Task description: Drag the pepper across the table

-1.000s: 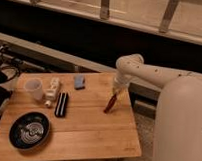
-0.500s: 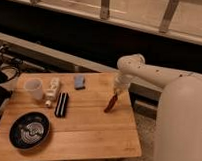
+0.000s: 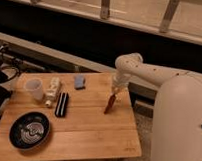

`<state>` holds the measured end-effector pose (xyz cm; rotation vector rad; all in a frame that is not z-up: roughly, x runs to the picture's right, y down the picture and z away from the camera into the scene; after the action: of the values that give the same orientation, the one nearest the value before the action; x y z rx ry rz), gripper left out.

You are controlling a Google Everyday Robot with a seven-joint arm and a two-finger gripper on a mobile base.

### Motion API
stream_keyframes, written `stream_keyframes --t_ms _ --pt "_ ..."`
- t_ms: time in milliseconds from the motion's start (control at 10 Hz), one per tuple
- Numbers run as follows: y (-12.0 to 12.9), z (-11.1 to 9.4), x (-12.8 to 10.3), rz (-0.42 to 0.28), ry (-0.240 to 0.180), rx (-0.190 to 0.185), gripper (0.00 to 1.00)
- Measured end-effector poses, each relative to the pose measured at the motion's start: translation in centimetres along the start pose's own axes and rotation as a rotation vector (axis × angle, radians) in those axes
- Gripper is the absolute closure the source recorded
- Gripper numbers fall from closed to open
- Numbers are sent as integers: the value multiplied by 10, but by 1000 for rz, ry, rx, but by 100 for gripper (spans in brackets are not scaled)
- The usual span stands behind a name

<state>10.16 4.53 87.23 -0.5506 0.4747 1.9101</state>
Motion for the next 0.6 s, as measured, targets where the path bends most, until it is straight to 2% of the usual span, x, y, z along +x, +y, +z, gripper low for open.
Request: stream_keyframes --t_ms 200,500,600 --pt "-14 -3 -3 10 -3 0 100" --pt "-2 -1 -5 9 -4 -6 100" --pt "-6 -1 -7 14 -6 -5 100"
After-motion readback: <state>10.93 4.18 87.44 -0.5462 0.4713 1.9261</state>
